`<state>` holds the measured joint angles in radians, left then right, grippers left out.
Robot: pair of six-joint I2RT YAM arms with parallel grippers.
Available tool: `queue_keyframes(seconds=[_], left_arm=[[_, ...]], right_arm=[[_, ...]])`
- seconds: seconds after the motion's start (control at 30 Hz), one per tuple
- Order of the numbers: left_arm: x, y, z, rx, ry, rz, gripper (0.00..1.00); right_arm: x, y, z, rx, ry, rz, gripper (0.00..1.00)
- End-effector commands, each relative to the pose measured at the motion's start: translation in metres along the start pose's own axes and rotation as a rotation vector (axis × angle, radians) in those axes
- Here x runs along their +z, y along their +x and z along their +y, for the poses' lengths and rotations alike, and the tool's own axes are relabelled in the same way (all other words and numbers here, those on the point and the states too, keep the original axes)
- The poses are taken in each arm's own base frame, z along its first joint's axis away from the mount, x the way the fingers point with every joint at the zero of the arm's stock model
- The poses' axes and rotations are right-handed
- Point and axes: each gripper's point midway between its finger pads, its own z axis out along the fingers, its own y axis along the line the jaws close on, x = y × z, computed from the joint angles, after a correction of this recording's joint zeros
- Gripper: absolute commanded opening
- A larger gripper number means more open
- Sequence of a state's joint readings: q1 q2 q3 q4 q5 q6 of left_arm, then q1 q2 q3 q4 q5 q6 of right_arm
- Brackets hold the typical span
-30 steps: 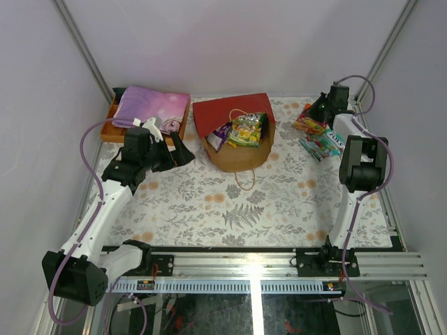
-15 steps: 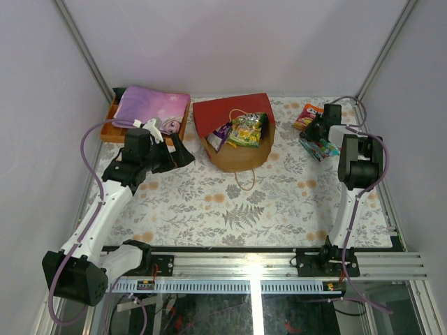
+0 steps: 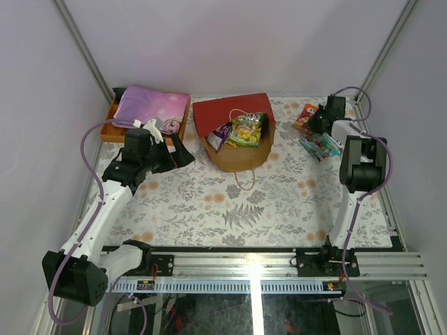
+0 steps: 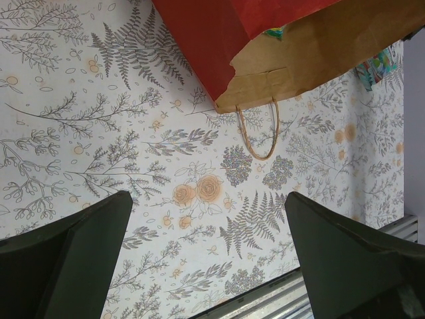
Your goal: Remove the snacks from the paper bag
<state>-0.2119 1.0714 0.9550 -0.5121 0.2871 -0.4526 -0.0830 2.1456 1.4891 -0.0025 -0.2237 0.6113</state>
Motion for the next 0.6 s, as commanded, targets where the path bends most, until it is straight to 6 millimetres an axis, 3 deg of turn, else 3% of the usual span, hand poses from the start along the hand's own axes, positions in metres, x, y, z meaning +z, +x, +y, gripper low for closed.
queue_keyframes(seconds=[0.0,0.17,0.57], left_arm=[[-0.002,-0.002,0.003,0.011,-0.006,-0.013,1.0],[-0.004,-0.002,0.003,0.017,-0.01,-0.018,1.0],[-0.003,0.0,0.006,0.019,-0.022,-0.006,1.0]], right_arm=[[-0.03,-0.062,0.04,-0.087,-0.04,-0.132,0.0],[-0.009,-0.06,0.034,-0.087,-0.025,-0.096,0.0],[0.011,-0.003,-0.008,-0.049,0.024,-0.01,0.0]])
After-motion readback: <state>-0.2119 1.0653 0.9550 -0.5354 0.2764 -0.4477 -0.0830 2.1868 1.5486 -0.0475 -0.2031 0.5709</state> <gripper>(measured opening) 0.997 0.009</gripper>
